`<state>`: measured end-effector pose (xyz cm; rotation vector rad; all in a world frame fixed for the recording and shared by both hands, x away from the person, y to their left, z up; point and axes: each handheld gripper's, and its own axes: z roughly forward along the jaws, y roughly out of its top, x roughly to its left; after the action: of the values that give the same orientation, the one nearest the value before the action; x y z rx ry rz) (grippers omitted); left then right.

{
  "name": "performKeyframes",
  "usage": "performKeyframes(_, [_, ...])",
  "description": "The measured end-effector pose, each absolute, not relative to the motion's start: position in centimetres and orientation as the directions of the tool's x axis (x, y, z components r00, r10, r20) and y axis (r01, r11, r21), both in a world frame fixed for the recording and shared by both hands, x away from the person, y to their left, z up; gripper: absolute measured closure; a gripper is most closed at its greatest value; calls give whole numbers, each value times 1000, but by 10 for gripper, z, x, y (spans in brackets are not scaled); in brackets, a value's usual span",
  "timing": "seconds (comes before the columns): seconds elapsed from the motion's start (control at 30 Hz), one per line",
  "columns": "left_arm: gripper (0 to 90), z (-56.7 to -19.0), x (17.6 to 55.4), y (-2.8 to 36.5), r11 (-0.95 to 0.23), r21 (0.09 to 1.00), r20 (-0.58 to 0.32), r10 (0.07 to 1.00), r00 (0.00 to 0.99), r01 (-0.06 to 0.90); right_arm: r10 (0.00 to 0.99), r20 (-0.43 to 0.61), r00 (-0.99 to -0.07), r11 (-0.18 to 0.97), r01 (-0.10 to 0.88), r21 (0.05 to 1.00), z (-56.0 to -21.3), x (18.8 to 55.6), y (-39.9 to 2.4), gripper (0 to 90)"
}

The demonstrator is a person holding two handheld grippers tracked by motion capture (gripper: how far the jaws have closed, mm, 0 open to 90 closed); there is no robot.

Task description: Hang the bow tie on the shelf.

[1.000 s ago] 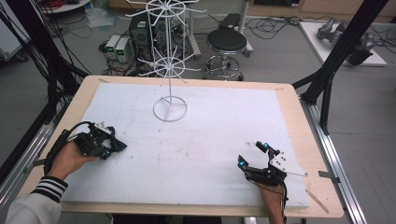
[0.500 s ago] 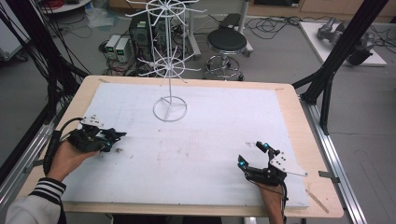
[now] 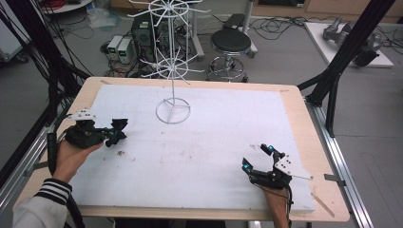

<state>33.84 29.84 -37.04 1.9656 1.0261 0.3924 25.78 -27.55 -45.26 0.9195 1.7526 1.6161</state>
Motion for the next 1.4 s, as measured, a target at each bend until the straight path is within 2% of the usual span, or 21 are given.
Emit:
performKeyframes(0.5, [885, -355, 342, 300, -123, 901, -151, 811, 566, 416, 803, 36, -594, 31, 102, 994, -453, 258, -275, 112])
performKeyframes(1.0, [885, -332, 357, 287, -70, 945, -136, 807, 575, 320, 803, 38, -595, 29, 103, 994, -453, 258, -276, 112])
performKeyframes(1.4, [885, -313, 377, 276, -50, 956, -127, 815, 565, 287, 802, 44, -595, 24, 106, 994, -453, 258, -276, 113])
